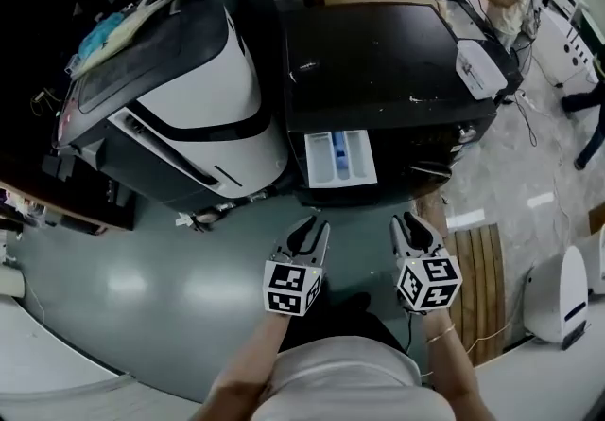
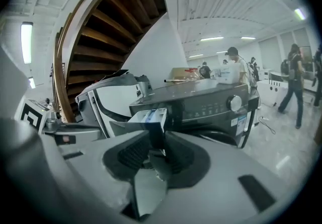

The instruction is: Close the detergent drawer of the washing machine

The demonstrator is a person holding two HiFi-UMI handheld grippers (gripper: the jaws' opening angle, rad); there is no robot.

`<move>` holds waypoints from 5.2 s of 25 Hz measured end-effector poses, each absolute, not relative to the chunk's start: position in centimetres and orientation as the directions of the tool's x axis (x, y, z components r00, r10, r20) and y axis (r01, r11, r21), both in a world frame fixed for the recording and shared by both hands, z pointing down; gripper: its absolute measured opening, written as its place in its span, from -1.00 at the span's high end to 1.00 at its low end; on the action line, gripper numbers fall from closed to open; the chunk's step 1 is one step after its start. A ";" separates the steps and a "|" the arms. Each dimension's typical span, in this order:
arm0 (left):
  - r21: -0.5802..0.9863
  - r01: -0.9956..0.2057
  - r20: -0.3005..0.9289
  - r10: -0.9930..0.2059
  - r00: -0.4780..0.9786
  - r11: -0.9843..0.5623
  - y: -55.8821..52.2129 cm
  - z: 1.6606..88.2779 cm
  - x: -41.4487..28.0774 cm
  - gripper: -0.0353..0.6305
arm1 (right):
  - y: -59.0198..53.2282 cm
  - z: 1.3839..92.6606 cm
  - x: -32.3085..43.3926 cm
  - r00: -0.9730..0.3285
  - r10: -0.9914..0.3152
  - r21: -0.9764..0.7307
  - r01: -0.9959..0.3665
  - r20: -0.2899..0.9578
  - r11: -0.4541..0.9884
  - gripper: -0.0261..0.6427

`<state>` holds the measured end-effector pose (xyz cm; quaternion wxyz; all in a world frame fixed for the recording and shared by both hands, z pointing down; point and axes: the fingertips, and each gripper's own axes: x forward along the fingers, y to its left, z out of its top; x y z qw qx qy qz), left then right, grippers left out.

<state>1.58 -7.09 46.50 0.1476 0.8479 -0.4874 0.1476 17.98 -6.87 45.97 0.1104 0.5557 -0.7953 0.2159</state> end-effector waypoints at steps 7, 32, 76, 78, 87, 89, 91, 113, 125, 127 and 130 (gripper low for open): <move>0.135 -0.913 0.412 -0.817 0.405 -0.384 -5.8 47.8 -2.3 0.65 | -7.1 47.1 16.1 -0.366 -0.818 -0.185 -0.930 0.443 0.316 0.66; 0.172 -0.926 0.452 -0.808 0.378 -0.337 -10.0 52.9 -4.6 0.49 | -10.8 51.3 15.6 -0.339 -0.788 -0.097 -0.936 0.513 0.339 0.66; 0.161 -0.922 0.460 -0.799 0.386 -0.353 -16.5 54.1 -3.9 0.55 | -16.1 52.5 14.0 -0.316 -0.794 -0.047 -0.938 0.519 0.343 0.66; 0.160 -0.923 0.462 -0.800 0.383 -0.349 -16.7 54.1 -3.9 0.55 | -16.3 52.4 13.9 -0.316 -0.793 -0.045 -0.938 0.520 0.345 0.66; 0.165 -0.928 0.466 -0.802 0.372 -0.335 -17.9 54.1 -4.0 0.55 | -17.4 52.4 13.9 -0.311 -0.793 -0.051 -0.941 0.523 0.335 0.66; 0.169 -0.927 0.468 -0.801 0.373 -0.334 -18.2 54.1 -4.0 0.55 | -17.7 52.4 13.8 -0.309 -0.794 -0.052 -0.942 0.523 0.332 0.66; 0.172 -0.927 0.469 -0.799 0.376 -0.335 -18.4 54.1 -4.1 0.55 | -17.9 52.4 13.8 -0.306 -0.795 -0.051 -0.943 0.524 0.329 0.66; 0.198 -0.928 0.472 -0.799 0.372 -0.315 -22.0 54.1 -4.4 0.55 | -21.5 52.4 13.5 -0.265 -0.807 -0.064 -0.960 0.528 0.273 0.66; 0.191 -0.929 0.484 -0.793 0.369 -0.316 -24.0 54.0 -4.6 0.56 | -23.5 52.3 13.4 -0.242 -0.814 -0.086 -0.969 0.528 0.233 0.66; 0.187 -0.931 0.484 -0.795 0.366 -0.314 -24.4 54.0 -4.6 0.56 | -23.9 52.2 13.3 -0.241 -0.815 -0.085 -0.969 0.527 0.232 0.66; 0.185 -0.934 0.485 -0.798 0.359 -0.307 -24.9 54.0 -4.7 0.56 | -24.4 52.2 13.3 -0.241 -0.815 -0.086 -0.969 0.527 0.231 0.66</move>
